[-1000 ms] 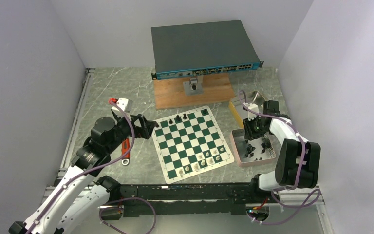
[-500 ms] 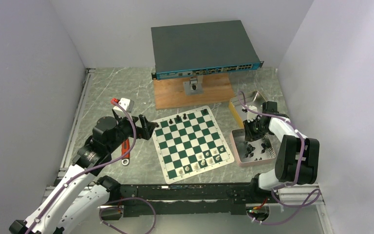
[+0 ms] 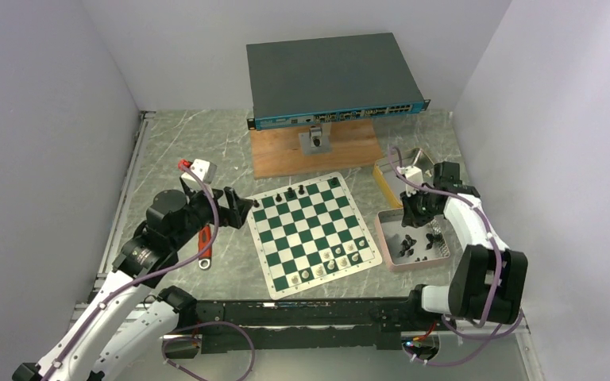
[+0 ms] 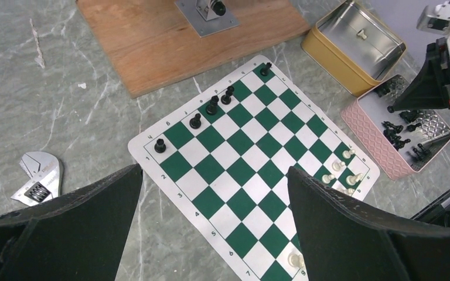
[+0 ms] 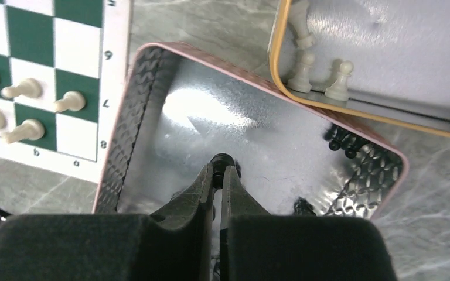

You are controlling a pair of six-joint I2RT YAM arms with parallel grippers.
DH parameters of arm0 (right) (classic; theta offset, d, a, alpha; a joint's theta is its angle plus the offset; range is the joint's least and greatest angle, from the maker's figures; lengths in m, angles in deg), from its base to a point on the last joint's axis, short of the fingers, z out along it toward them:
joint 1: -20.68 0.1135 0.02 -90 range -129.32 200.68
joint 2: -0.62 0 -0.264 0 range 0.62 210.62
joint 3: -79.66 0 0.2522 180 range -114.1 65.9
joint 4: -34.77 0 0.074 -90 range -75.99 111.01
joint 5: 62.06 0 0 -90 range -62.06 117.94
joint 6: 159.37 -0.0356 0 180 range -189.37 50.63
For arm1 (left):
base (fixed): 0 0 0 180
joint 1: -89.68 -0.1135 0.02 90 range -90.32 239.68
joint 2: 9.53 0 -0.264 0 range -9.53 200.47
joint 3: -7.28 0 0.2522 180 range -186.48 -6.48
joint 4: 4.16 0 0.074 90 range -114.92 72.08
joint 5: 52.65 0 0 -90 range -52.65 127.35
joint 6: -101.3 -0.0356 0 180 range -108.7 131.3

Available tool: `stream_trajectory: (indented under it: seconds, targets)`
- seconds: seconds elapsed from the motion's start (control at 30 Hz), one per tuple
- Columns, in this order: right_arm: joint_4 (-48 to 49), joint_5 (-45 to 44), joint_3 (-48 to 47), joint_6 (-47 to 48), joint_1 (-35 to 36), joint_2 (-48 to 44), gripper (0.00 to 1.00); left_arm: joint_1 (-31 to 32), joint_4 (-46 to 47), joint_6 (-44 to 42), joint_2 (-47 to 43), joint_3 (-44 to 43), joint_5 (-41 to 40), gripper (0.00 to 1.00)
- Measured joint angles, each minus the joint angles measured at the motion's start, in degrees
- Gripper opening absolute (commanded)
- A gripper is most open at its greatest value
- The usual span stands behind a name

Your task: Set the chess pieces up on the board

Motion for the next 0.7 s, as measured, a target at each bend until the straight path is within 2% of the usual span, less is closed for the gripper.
stream_trajectory:
  seconds: [0.33, 0.5, 0.7]
  targets:
    - [-11.5, 4.3, -9.2, 11.8, 2.5, -8.5, 0.02, 0.0, -4.9, -3.2, 1.0, -6.0, 1.2, 0.99]
    - [-11.9, 3.7, -14.4, 14.3, 12.5, -7.7, 0.02, 0.0, -8.3, -5.7, 1.7, -7.6, 1.0, 0.99]
    - [-11.5, 2.0, -21.9, 15.8, 24.9, -0.3, 0.03, 0.0, -10.7, -9.5, 1.8, -7.5, -0.7, 0.99]
